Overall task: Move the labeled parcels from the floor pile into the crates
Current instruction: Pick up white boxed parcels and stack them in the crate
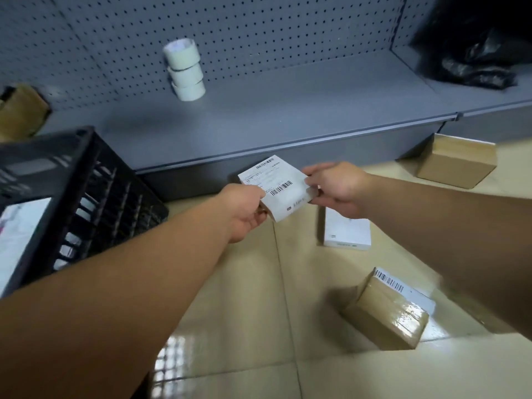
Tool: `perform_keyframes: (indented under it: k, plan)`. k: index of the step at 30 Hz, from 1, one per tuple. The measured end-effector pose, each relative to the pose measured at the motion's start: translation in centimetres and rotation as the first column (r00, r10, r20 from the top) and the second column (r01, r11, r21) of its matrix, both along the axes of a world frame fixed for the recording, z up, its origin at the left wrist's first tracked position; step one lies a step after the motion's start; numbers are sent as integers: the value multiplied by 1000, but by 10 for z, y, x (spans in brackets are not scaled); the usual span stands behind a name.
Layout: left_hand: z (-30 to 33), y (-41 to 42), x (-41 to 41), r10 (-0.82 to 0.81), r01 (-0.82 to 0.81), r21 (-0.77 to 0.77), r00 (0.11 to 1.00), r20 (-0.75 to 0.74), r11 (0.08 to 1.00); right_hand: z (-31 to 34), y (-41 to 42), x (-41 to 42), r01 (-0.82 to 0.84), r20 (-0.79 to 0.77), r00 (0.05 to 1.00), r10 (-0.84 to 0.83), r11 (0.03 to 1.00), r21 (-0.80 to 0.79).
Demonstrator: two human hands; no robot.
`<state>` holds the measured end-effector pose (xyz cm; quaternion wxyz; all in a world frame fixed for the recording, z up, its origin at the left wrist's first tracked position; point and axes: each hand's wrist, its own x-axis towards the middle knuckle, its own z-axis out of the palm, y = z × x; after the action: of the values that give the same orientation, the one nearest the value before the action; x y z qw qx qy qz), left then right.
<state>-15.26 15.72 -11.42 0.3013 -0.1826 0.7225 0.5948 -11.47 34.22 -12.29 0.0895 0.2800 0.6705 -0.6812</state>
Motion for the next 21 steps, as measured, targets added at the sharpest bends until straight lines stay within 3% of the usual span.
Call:
perform_keyframes:
  k: [12, 16, 21]
  plan:
    - [69, -103, -26, 163, -158, 59, 981, -106, 986, 75, -58, -17, -187, -117, 978, 174, 976, -110]
    - [89, -137, -31, 159, -167, -33, 972, -172, 985, 93, -79, -21, -172, -153, 976, 156, 980, -104]
    - [117, -177, -43, 141, -146, -7, 966, -217, 989, 112, -109, -24, -113, -81, 990, 112, 994, -8]
